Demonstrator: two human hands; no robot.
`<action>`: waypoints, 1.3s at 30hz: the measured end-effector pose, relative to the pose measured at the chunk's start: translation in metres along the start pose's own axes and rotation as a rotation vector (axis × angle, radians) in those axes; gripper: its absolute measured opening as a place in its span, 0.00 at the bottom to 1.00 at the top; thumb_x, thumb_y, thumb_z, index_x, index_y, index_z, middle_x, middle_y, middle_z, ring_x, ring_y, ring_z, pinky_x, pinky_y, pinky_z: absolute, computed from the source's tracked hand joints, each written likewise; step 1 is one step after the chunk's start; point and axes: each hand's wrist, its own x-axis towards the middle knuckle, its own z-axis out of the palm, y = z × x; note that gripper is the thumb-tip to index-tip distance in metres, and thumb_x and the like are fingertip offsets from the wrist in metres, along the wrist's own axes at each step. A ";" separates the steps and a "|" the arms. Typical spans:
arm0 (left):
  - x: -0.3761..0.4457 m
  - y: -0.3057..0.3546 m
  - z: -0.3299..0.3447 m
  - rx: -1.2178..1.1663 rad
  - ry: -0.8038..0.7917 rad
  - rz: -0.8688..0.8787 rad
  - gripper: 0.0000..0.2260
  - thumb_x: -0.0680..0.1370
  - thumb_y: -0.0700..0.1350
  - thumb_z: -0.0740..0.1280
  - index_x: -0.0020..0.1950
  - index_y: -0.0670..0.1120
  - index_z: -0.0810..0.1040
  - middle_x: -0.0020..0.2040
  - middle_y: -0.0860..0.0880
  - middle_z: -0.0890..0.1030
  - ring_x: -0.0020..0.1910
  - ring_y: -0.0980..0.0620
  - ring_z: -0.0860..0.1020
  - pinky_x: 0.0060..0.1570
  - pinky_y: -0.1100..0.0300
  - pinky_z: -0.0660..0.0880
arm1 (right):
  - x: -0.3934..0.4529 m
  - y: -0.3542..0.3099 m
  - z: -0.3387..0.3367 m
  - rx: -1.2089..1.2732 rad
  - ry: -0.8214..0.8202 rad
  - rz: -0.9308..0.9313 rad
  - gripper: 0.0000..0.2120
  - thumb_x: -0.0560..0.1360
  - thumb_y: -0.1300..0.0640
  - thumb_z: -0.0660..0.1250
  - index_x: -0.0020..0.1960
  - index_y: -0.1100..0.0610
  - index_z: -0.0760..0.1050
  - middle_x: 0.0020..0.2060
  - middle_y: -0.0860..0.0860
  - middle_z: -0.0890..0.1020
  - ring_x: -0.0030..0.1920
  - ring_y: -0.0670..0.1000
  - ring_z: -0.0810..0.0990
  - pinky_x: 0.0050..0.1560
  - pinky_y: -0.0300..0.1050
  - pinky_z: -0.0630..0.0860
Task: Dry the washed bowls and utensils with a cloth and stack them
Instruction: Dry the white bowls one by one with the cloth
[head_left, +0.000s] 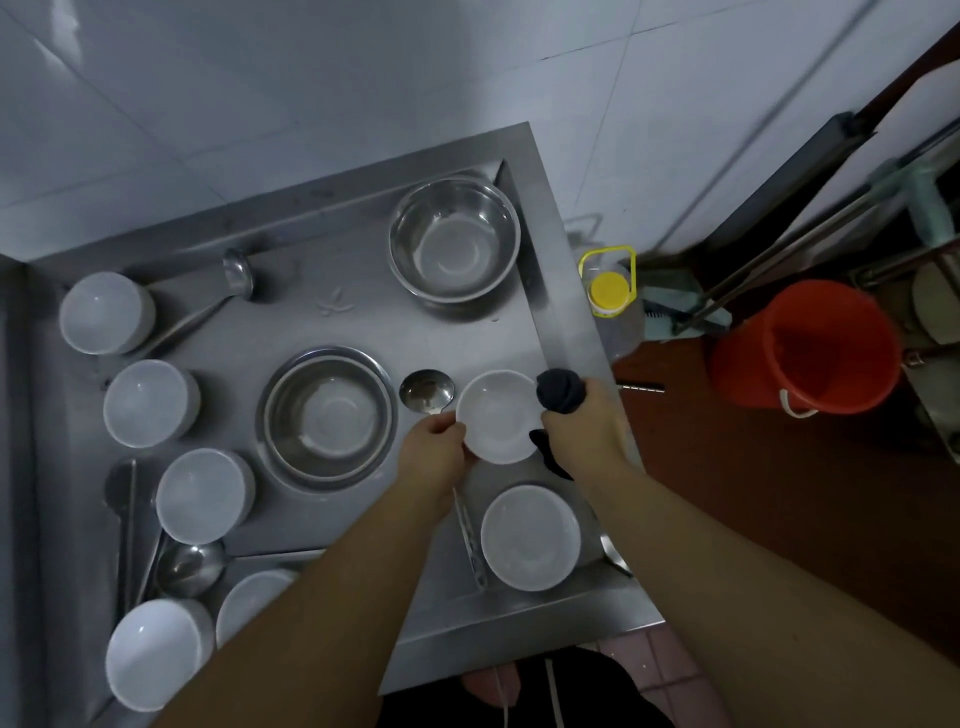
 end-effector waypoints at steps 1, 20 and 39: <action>0.001 -0.001 0.000 0.016 -0.005 -0.001 0.11 0.81 0.36 0.66 0.49 0.49 0.84 0.47 0.45 0.87 0.48 0.45 0.85 0.56 0.47 0.84 | 0.000 -0.001 0.000 0.002 0.001 -0.004 0.15 0.68 0.64 0.72 0.53 0.58 0.76 0.39 0.57 0.81 0.43 0.62 0.82 0.45 0.55 0.82; -0.055 -0.056 -0.006 1.057 -0.205 0.302 0.15 0.81 0.41 0.63 0.67 0.49 0.78 0.61 0.44 0.84 0.58 0.42 0.81 0.57 0.51 0.78 | -0.059 0.048 -0.042 -0.054 -0.016 -0.034 0.09 0.74 0.63 0.70 0.52 0.59 0.74 0.42 0.58 0.81 0.35 0.49 0.75 0.34 0.42 0.70; -0.132 -0.007 -0.122 0.082 -0.209 0.003 0.09 0.80 0.37 0.65 0.59 0.39 0.80 0.58 0.36 0.82 0.56 0.37 0.84 0.50 0.46 0.86 | -0.153 -0.045 -0.039 0.124 -0.156 -0.402 0.18 0.75 0.54 0.76 0.60 0.45 0.73 0.47 0.42 0.80 0.46 0.42 0.80 0.41 0.39 0.74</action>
